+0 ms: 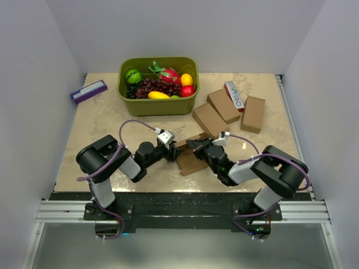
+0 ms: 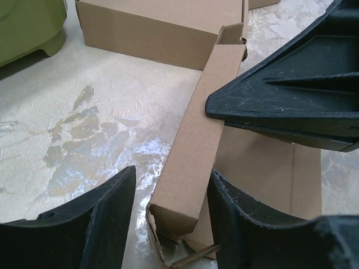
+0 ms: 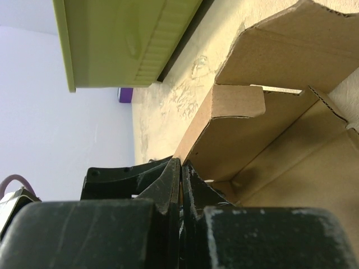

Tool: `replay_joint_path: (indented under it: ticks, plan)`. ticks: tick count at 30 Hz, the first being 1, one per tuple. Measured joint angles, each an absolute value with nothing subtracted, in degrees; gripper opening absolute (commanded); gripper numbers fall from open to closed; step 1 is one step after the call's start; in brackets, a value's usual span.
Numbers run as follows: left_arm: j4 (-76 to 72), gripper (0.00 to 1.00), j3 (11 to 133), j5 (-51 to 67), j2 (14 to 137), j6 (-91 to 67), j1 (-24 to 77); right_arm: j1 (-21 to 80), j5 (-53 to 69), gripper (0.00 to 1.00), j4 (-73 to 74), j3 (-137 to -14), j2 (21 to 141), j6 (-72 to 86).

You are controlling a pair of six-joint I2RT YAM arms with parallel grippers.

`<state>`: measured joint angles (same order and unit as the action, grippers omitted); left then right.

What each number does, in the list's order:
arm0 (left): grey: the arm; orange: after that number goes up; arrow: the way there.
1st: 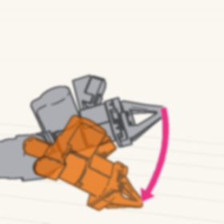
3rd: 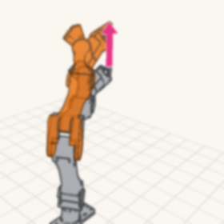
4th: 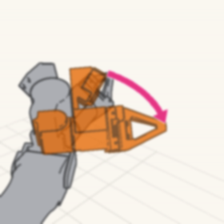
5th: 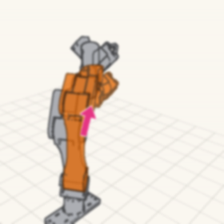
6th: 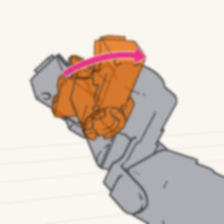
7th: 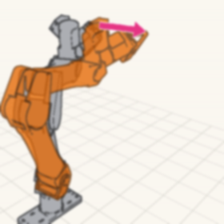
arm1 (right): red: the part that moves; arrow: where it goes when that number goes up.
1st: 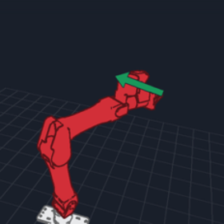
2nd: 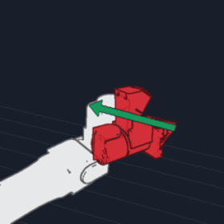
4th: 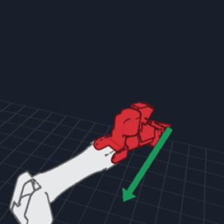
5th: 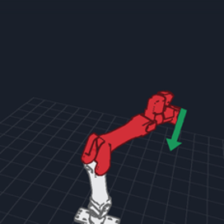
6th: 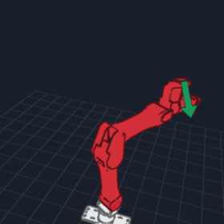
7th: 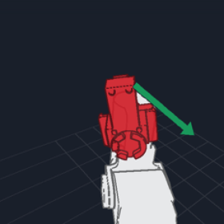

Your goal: Fold the paper box

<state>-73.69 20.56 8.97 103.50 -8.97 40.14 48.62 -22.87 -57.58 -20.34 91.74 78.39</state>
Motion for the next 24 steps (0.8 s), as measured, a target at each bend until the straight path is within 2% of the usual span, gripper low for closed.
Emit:
replay_joint_path:
  ticks: [2,6,10,17,24]
  plan:
    - [-73.69,0.65,20.56,8.93,103.50,-8.99,40.12,48.62,-22.85,0.00,-57.58,-20.34,91.74,78.39]
    - [-73.69,0.84,20.14,8.82,103.15,-9.43,39.97,48.64,-22.81,0.00,-57.14,-20.27,91.33,78.41]
    - [-73.65,0.90,17.58,9.13,99.18,-10.37,39.75,48.80,-22.81,0.00,-55.16,-20.05,89.71,78.37]
    - [-73.71,0.92,12.80,11.97,87.35,-12.69,39.48,48.84,-22.85,0.00,-53.78,-20.01,88.82,78.37]
    - [-65.19,0.84,12.47,5.54,76.05,-21.45,38.63,48.86,-22.85,0.00,-54.78,-19.25,88.82,78.41]
